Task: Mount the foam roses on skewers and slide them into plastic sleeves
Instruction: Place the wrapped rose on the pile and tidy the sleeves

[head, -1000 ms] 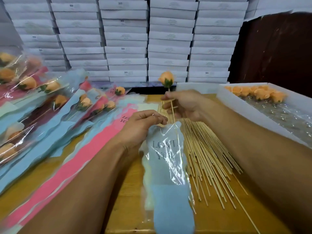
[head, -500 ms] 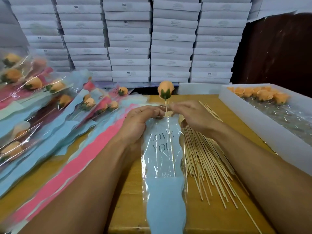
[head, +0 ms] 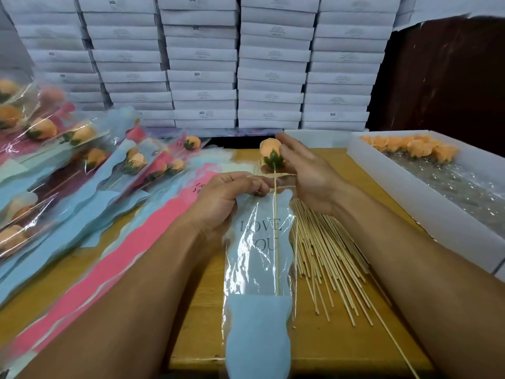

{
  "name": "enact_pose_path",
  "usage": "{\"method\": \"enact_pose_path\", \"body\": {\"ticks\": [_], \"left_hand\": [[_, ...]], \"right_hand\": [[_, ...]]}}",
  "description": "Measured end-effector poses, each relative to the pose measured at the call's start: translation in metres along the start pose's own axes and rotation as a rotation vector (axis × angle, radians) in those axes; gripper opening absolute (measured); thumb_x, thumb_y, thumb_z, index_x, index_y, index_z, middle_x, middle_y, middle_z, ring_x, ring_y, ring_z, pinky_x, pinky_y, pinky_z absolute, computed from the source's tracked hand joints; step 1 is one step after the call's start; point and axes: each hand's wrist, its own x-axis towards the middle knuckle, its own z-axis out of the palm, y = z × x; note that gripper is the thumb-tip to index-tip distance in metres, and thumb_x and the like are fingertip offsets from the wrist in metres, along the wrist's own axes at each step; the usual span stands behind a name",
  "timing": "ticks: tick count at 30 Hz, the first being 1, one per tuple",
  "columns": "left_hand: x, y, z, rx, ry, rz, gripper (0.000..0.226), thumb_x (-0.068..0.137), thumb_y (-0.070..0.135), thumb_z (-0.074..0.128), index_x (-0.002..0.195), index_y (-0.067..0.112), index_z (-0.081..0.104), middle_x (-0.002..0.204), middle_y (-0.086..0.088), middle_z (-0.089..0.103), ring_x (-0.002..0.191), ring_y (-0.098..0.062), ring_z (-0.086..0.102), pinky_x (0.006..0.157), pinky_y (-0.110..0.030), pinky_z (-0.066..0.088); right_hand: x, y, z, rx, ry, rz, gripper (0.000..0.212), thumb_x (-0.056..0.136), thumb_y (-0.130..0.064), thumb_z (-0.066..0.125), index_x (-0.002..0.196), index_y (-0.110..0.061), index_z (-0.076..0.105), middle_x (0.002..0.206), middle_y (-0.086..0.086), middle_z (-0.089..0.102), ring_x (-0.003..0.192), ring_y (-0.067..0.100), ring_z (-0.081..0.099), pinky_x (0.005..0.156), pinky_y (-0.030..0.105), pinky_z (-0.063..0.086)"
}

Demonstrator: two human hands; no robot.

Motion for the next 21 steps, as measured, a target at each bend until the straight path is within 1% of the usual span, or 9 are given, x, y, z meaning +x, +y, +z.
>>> {"method": "enact_pose_path", "body": {"ticks": [2, 5, 7, 8, 11, 14, 16, 18, 21], "left_hand": [[0.0004, -0.0008, 0.0007, 0.019, 0.016, -0.001, 0.021, 0.090, -0.004, 0.053, 0.080, -0.001, 0.071, 0.091, -0.020, 0.069, 0.089, -0.031, 0.059, 0.094, -0.044, 0.046], [0.0008, -0.0026, 0.0009, 0.017, 0.018, -0.004, 0.013, 0.088, -0.002, 0.058, 0.085, -0.003, 0.071, 0.088, -0.018, 0.069, 0.086, -0.027, 0.062, 0.087, -0.035, 0.053], [0.0011, -0.0042, 0.0005, -0.003, 0.006, -0.017, 0.009, 0.081, 0.004, 0.063, 0.082, 0.000, 0.072, 0.083, -0.013, 0.071, 0.078, -0.020, 0.065, 0.076, -0.028, 0.055], [0.0012, -0.0055, 0.0003, -0.001, 0.011, -0.021, 0.009, 0.079, 0.007, 0.065, 0.079, 0.004, 0.073, 0.081, -0.011, 0.071, 0.076, -0.019, 0.065, 0.077, -0.028, 0.054], [0.0021, -0.0084, -0.0002, 0.050, 0.039, 0.006, 0.010, 0.078, 0.013, 0.066, 0.076, 0.013, 0.076, 0.084, -0.009, 0.071, 0.081, -0.020, 0.063, 0.091, -0.039, 0.048], [0.0027, -0.0089, 0.0004, 0.067, 0.061, 0.035, 0.008, 0.078, 0.016, 0.067, 0.077, 0.015, 0.075, 0.084, -0.008, 0.070, 0.085, -0.023, 0.061, 0.095, -0.046, 0.045], [0.0030, -0.0083, 0.0016, 0.080, 0.077, 0.057, 0.007, 0.078, 0.017, 0.067, 0.074, 0.019, 0.073, 0.082, -0.005, 0.068, 0.084, -0.023, 0.058, 0.094, -0.047, 0.041], [0.0030, -0.0069, 0.0035, 0.095, 0.104, 0.088, 0.010, 0.079, 0.017, 0.065, 0.071, 0.022, 0.071, 0.079, -0.002, 0.068, 0.081, -0.020, 0.058, 0.090, -0.043, 0.040], [0.0044, -0.0060, 0.0040, 0.152, 0.144, 0.158, 0.014, 0.079, 0.017, 0.063, 0.069, 0.024, 0.069, 0.075, 0.003, 0.067, 0.076, -0.012, 0.061, 0.082, -0.033, 0.043]], "right_hand": [[0.0005, 0.0014, 0.0000, -0.038, 0.012, -0.009, 0.035, 0.108, -0.022, 0.047, 0.141, -0.026, 0.053, 0.094, 0.007, 0.076, 0.085, 0.027, 0.072, 0.070, 0.038, 0.052], [0.0012, 0.0025, -0.0007, -0.072, 0.008, -0.011, 0.023, 0.106, -0.018, 0.050, 0.123, -0.022, 0.064, 0.100, 0.009, 0.074, 0.088, 0.025, 0.072, 0.076, 0.044, 0.053], [0.0003, 0.0023, -0.0007, -0.100, 0.007, -0.011, 0.018, 0.104, -0.018, 0.054, 0.115, -0.024, 0.067, 0.100, 0.007, 0.074, 0.087, 0.024, 0.072, 0.070, 0.039, 0.052], [-0.0004, 0.0023, -0.0005, -0.124, 0.011, -0.009, 0.017, 0.103, -0.020, 0.056, 0.113, -0.025, 0.067, 0.099, 0.006, 0.075, 0.086, 0.023, 0.071, 0.067, 0.037, 0.050], [-0.0026, 0.0030, -0.0006, -0.210, 0.030, -0.007, 0.017, 0.099, -0.026, 0.064, 0.116, -0.025, 0.065, 0.097, 0.005, 0.076, 0.081, 0.019, 0.073, 0.059, 0.032, 0.050], [-0.0035, 0.0039, -0.0006, -0.296, 0.036, -0.033, 0.011, 0.098, -0.030, 0.065, 0.108, -0.025, 0.064, 0.084, -0.006, 0.075, 0.072, 0.006, 0.070, 0.050, 0.024, 0.049], [-0.0039, 0.0048, 0.0001, -0.345, 0.038, -0.062, 0.007, 0.100, -0.031, 0.062, 0.101, -0.025, 0.066, 0.079, -0.011, 0.072, 0.067, -0.002, 0.067, 0.050, 0.022, 0.049], [-0.0045, 0.0045, 0.0018, -0.360, 0.025, -0.069, 0.017, 0.102, -0.036, 0.056, 0.102, -0.024, 0.067, 0.083, -0.007, 0.070, 0.071, 0.000, 0.066, 0.054, 0.025, 0.050], [-0.0060, 0.0010, 0.0054, -0.346, 0.002, -0.038, 0.039, 0.103, -0.049, 0.050, 0.104, -0.014, 0.069, 0.088, 0.002, 0.062, 0.082, 0.012, 0.060, 0.056, 0.025, 0.049]]}}
